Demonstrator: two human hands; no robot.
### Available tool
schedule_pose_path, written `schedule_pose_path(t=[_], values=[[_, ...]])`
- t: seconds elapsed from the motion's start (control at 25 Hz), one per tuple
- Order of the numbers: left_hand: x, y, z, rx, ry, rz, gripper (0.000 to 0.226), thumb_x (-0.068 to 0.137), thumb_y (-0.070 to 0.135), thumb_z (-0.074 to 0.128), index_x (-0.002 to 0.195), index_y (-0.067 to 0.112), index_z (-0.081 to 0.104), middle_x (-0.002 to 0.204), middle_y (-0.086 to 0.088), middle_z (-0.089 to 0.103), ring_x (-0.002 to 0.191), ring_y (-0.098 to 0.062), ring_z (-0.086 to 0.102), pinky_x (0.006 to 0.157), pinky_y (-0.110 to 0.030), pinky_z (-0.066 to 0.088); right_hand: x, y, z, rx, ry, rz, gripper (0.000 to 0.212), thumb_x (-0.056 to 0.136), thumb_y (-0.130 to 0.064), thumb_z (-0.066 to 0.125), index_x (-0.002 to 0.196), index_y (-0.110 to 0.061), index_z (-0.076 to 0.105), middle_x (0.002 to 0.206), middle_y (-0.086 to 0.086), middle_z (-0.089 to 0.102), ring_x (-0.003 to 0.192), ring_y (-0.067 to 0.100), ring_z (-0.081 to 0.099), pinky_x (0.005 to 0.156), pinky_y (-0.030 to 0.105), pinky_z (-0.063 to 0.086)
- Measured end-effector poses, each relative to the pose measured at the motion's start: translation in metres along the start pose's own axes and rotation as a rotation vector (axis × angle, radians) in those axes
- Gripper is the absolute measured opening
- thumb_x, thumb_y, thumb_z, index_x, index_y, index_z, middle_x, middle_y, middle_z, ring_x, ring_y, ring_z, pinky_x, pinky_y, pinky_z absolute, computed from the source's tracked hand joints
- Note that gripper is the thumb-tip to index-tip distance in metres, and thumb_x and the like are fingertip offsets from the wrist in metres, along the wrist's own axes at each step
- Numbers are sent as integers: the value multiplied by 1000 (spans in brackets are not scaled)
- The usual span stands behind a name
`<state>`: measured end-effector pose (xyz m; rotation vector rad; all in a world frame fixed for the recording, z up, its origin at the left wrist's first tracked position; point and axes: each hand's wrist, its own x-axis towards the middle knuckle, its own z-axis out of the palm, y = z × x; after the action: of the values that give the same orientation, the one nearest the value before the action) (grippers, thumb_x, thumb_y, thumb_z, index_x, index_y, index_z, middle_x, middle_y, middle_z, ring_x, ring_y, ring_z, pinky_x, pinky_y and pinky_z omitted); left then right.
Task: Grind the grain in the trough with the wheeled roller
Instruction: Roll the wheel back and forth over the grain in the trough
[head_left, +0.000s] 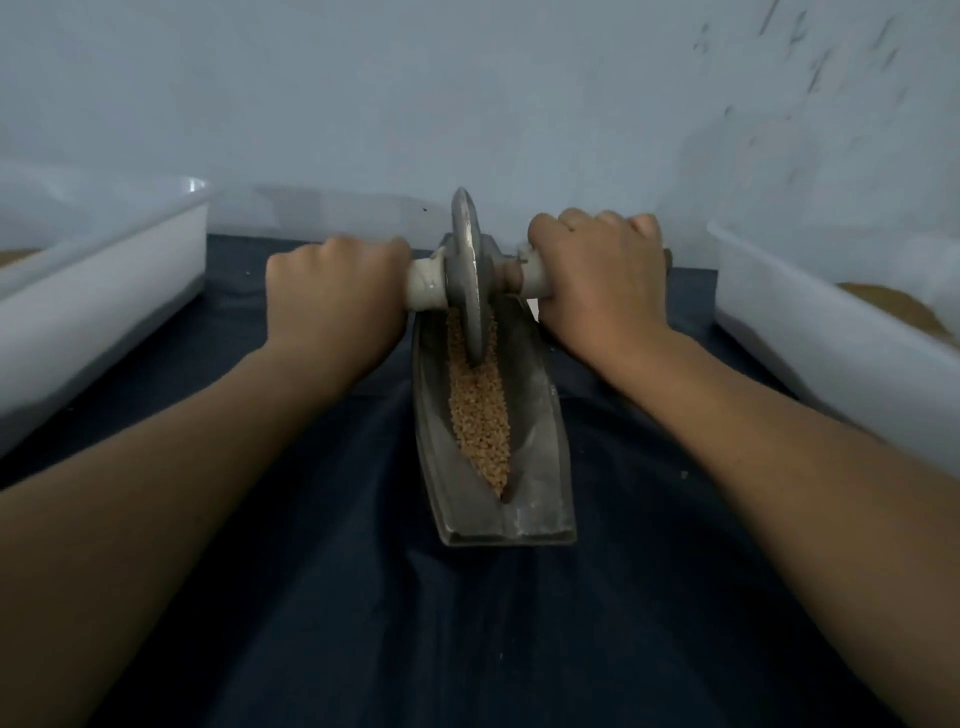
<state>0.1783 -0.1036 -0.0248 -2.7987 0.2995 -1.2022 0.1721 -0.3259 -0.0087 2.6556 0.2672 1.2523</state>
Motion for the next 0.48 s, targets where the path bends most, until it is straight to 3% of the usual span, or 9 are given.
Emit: schedule_pose_path(t=[0.16, 0.28, 0.36, 0.48], values=[[-5, 2, -4, -7, 7, -4, 26, 80, 21, 66, 70, 19, 42, 53, 2, 32, 42, -16, 19, 48, -23, 13, -6, 3, 2, 69, 76, 3, 27, 73, -11, 64, 95, -24, 60, 92, -5, 61, 93, 27, 53, 87, 43, 29], [-8, 0, -4, -42, -2, -21, 23, 83, 24, 64, 73, 20, 44, 55, 2, 36, 43, -17, 23, 48, -24, 14, -7, 5, 0, 167, 63, -8, 57, 66, -5, 62, 116, -31, 59, 114, -6, 56, 116, 26, 46, 102, 46, 25], [-8, -1, -2, -74, 2, -47, 21, 84, 24, 62, 74, 21, 44, 56, 2, 40, 44, -16, 25, 47, -24, 15, -11, 11, -3, 277, 102, 61, 84, 61, 3, 58, 137, -31, 47, 133, -2, 48, 129, 27, 40, 107, 46, 27], [-10, -4, -1, -150, -9, -114, 22, 84, 25, 60, 71, 23, 42, 57, 3, 40, 46, -17, 27, 47, -25, 17, -18, 35, 0, 423, 215, 283, 97, 67, 8, 57, 154, -24, 26, 153, 6, 34, 141, 28, 31, 113, 48, 29]])
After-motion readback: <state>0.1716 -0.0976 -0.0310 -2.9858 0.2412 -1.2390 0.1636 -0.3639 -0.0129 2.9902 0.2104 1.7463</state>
